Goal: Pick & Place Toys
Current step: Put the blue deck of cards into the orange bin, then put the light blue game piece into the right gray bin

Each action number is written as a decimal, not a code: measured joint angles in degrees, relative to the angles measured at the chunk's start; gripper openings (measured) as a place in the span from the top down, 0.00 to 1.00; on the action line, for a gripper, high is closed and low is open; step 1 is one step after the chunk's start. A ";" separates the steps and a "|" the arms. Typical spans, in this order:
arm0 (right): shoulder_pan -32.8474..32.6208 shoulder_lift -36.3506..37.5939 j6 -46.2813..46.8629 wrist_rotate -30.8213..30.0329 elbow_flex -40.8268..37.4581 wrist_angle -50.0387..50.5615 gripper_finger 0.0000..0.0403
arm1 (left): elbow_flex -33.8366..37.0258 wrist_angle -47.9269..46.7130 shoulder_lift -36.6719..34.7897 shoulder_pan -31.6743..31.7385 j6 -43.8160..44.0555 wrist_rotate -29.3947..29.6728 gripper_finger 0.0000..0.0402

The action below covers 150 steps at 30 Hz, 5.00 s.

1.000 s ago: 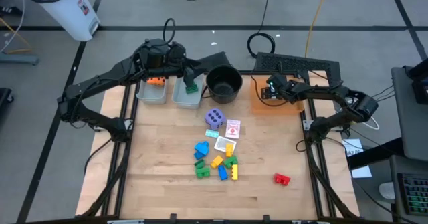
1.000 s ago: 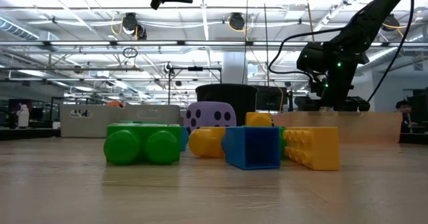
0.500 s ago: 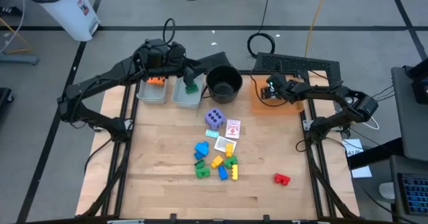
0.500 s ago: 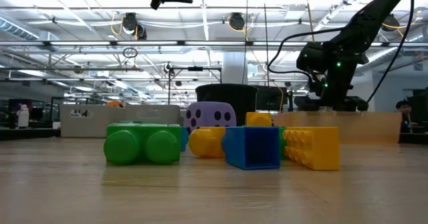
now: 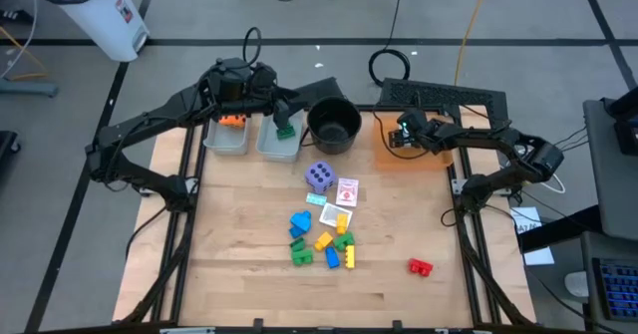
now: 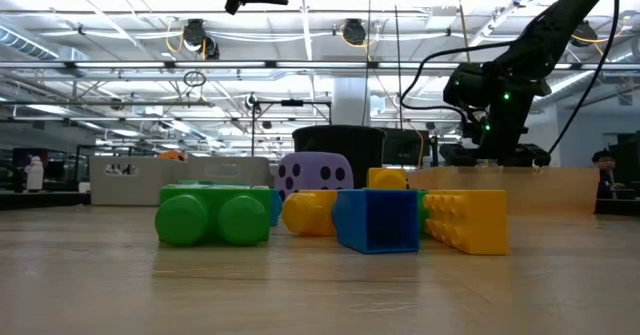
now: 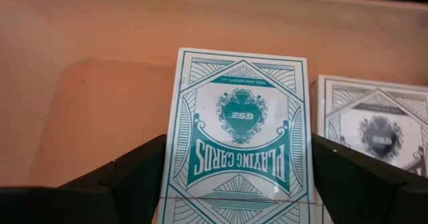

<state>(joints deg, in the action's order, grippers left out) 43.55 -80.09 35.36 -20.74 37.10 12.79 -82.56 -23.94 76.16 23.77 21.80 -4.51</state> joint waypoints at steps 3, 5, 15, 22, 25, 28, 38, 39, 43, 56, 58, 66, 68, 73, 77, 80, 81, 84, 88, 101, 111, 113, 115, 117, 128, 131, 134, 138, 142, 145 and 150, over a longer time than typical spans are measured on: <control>0.00 0.00 0.72 0.01 0.00 0.97 0.18 | 0.00 0.00 0.00 0.00 0.04 0.00 0.37; 0.00 0.00 0.23 0.01 0.00 0.85 0.18 | 0.00 0.00 0.00 -0.02 0.16 -0.01 0.36; 1.02 0.00 0.51 2.94 0.00 0.17 0.17 | 0.00 -0.02 0.00 0.00 0.13 -0.02 0.36; 2.29 0.02 1.17 4.48 0.02 -1.64 0.13 | 0.00 -0.03 0.00 0.00 -0.09 -0.02 0.36; 2.29 0.02 0.78 4.45 0.02 -1.61 0.13 | 0.00 -0.05 0.00 0.00 -0.09 -0.02 0.36; 2.29 0.02 -0.13 4.45 0.02 -1.61 0.14 | 0.00 -0.04 0.00 -0.02 -0.09 -0.02 0.36; 1.97 1.38 -0.09 7.56 0.02 -1.93 0.14 | 0.00 -0.07 0.00 0.00 -0.07 -0.02 0.36; 1.91 1.92 -0.06 7.58 0.02 -1.92 0.14 | 0.00 -0.07 0.01 -0.01 -0.09 -0.04 0.36; 1.93 5.70 -0.12 7.45 0.02 -2.29 0.14 | 0.01 -0.07 0.00 -0.01 -0.05 -0.05 0.37; -6.33 15.96 7.86 7.52 0.02 -13.88 0.14 | 0.00 0.03 0.02 -0.02 -0.86 -0.52 0.36; -8.09 15.75 7.89 7.49 0.02 -18.10 0.14 | 0.00 0.04 0.02 -0.02 -1.34 -0.56 0.37; -11.09 13.38 1.02 7.50 0.02 -30.16 0.14 | 0.00 0.11 0.02 -0.06 -2.16 -2.07 0.37; -11.06 12.92 1.33 7.50 0.02 -31.89 0.14 | 0.00 0.11 0.02 -0.06 -2.19 -2.52 0.36; -10.92 12.66 -1.14 7.32 0.00 -26.57 0.14 | 0.02 0.13 0.02 -0.06 -2.18 -2.75 0.36; -10.88 12.63 1.91 5.02 1.28 -14.71 0.14 | 0.00 0.15 0.02 -0.06 -2.16 -2.75 0.36; -9.61 12.66 6.87 2.97 2.82 -4.37 0.14 | 0.01 0.20 0.02 -0.06 -2.16 -2.67 0.36; -8.90 12.66 8.32 3.07 2.97 -1.79 0.14 | 0.00 0.22 0.02 -0.06 -2.16 -2.55 0.36; -6.40 12.63 12.28 6.10 3.04 1.94 0.14 | 0.02 0.24 0.02 0.14 -2.36 -2.51 0.36; -4.07 12.16 13.12 13.27 3.15 1.37 0.14 | 0.00 0.24 0.02 0.18 -2.19 -2.47 0.36; -3.08 3.25 13.49 19.14 3.15 2.09 0.14 | 0.01 0.20 0.02 -0.06 -0.60 -2.39 0.36; -2.65 1.36 11.72 17.65 3.15 2.72 0.14 | 0.01 0.19 0.02 -0.06 0.14 -2.43 0.36; -2.26 1.16 11.52 17.43 3.15 2.58 0.14 | 0.01 0.19 0.02 -0.06 0.18 -2.43 0.37; -1.93 1.03 11.50 16.30 3.15 2.55 0.14 | 0.01 0.17 0.02 -0.06 0.36 -2.43 0.36; -1.44 1.03 11.45 16.23 3.15 2.52 0.14 | 0.00 0.17 0.02 -0.06 0.76 -2.47 0.36; -1.14 1.12 9.86 16.03 3.13 1.55 0.14 | 0.00 0.17 0.02 -0.06 0.79 -2.45 0.36; -1.16 2.34 8.91 15.71 3.19 0.95 0.14 | 0.01 0.17 0.02 -0.06 0.76 -2.45 0.36; -1.27 4.30 8.30 14.41 4.04 1.02 0.14 | 0.02 0.17 0.02 -0.06 0.76 -2.45 0.36; -1.75 7.62 6.87 14.55 5.61 1.24 0.14 | 0.00 0.15 0.02 -0.06 -0.31 -3.27 0.36; -5.38 10.70 3.72 14.66 7.46 1.36 0.14 | 0.02 0.30 0.02 -0.54 -1.77 -6.94 0.37; -10.09 12.29 1.16 14.21 9.00 1.15 0.14 | 0.02 -0.08 -0.29 -1.89 -4.36 -9.60 0.37; -20.05 13.38 1.84 8.23 11.26 1.21 0.14 | 0.02 -3.61 -0.50 -5.42 -7.81 -12.89 0.37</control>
<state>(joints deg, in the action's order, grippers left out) 23.50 -66.72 37.19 -12.51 48.36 14.00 -82.54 -27.55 75.67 18.35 14.00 -17.40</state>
